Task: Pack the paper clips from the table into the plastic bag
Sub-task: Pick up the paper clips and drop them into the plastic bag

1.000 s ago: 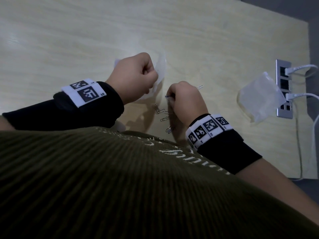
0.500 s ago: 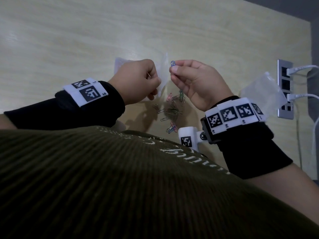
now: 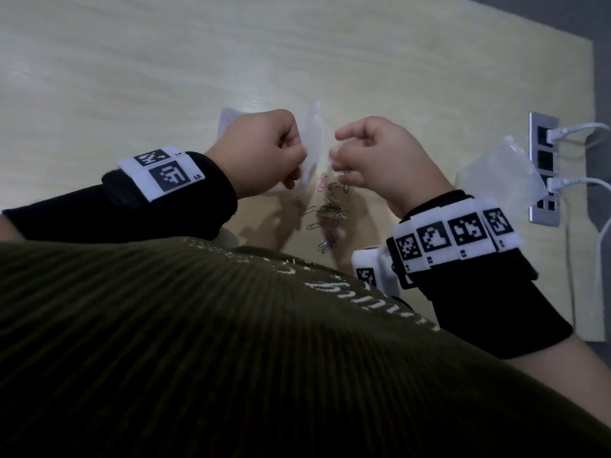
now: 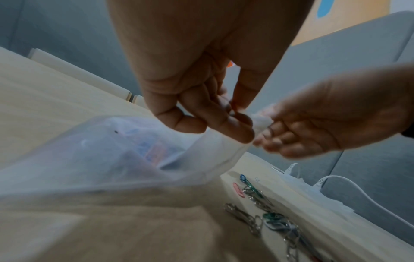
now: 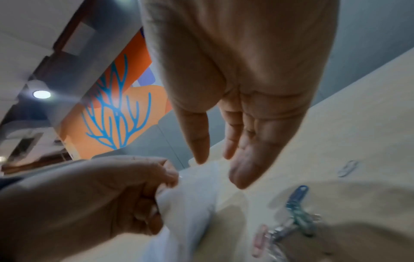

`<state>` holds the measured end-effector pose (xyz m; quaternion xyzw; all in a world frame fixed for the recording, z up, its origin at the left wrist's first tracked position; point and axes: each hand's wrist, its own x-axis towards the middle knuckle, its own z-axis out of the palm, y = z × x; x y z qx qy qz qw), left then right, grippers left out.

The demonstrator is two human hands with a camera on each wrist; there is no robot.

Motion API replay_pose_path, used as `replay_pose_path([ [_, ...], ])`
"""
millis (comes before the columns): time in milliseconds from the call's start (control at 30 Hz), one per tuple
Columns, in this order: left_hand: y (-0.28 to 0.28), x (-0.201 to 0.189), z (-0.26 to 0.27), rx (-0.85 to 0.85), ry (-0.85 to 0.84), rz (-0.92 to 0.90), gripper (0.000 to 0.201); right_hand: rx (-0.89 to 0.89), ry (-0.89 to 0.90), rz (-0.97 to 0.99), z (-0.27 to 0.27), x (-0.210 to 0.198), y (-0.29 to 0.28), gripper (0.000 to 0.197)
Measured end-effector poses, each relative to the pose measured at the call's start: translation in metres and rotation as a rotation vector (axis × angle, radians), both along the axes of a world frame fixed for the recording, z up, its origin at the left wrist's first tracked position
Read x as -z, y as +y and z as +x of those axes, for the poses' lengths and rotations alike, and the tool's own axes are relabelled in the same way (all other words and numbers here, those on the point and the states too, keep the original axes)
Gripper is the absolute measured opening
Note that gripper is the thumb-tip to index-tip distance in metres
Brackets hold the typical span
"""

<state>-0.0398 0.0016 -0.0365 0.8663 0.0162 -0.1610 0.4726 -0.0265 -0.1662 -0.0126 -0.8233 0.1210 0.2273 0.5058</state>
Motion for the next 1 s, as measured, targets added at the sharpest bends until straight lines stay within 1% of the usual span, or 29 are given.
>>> replay_pose_path([
  [33,0.0,0.0,0.0,-0.012,0.004,-0.008,0.01,-0.04,0.015,-0.125,-0.003,0.002,-0.005,0.023],
  [67,0.001,0.0,0.0,-0.022,0.009,-0.017,0.009,-0.121,0.056,-0.284,-0.007,0.005,-0.01,0.033],
  [133,0.0,-0.001,0.0,-0.027,0.009,-0.022,0.01,-0.314,0.224,-0.569,-0.021,0.012,-0.014,0.059],
  [167,0.0,-0.001,0.0,-0.027,0.009,-0.02,0.01,-0.376,0.312,-0.645,-0.03,0.016,-0.013,0.068],
  [200,0.0,-0.002,0.0,-0.028,0.01,-0.021,0.01,-0.409,0.37,-0.681,-0.039,0.021,-0.01,0.074],
  [233,-0.001,-0.002,-0.001,-0.03,0.014,-0.024,0.011,-0.424,0.387,-0.702,-0.047,0.027,-0.007,0.075],
  [300,-0.001,-0.003,-0.001,-0.029,0.019,-0.027,0.011,-0.399,0.344,-0.719,-0.057,0.038,-0.002,0.07],
  [367,-0.002,-0.003,-0.001,-0.025,0.018,-0.025,0.01,-0.32,0.279,-0.687,-0.057,0.042,0.0,0.064],
  [467,-0.001,-0.002,-0.001,-0.019,0.016,-0.012,0.011,-0.208,0.14,-0.602,-0.048,0.047,-0.005,0.052],
  [567,-0.001,-0.003,0.0,-0.018,0.01,-0.012,0.011,-0.148,-0.022,-0.538,-0.037,0.054,-0.011,0.032],
  [667,0.001,-0.004,0.0,-0.027,0.001,-0.01,0.012,-0.109,-0.12,-0.509,-0.029,0.054,-0.013,0.025],
  [733,0.004,-0.003,0.001,-0.044,-0.012,-0.006,0.012,-0.182,-0.174,-0.515,-0.03,0.051,-0.009,0.026],
  [767,0.005,-0.003,0.001,-0.054,-0.013,-0.009,0.012,-0.262,-0.224,-0.52,-0.032,0.049,-0.006,0.028],
  [833,0.006,-0.003,0.002,-0.061,-0.007,-0.017,0.011,-0.502,-0.326,-0.546,-0.04,0.046,0.003,0.031],
  [900,0.005,-0.003,0.003,-0.058,-0.008,-0.019,0.012,-0.759,-0.396,-0.619,-0.046,0.049,0.01,0.027],
  [933,0.005,-0.004,0.003,-0.057,-0.01,-0.018,0.011,-0.846,-0.426,-0.652,-0.047,0.051,0.011,0.024],
  [967,0.004,-0.003,0.003,-0.058,-0.01,-0.018,0.011,-0.888,-0.441,-0.676,-0.047,0.052,0.011,0.023],
  [1000,0.004,-0.003,0.003,-0.06,-0.01,-0.02,0.011,-0.89,-0.445,-0.696,-0.046,0.053,0.01,0.022],
])
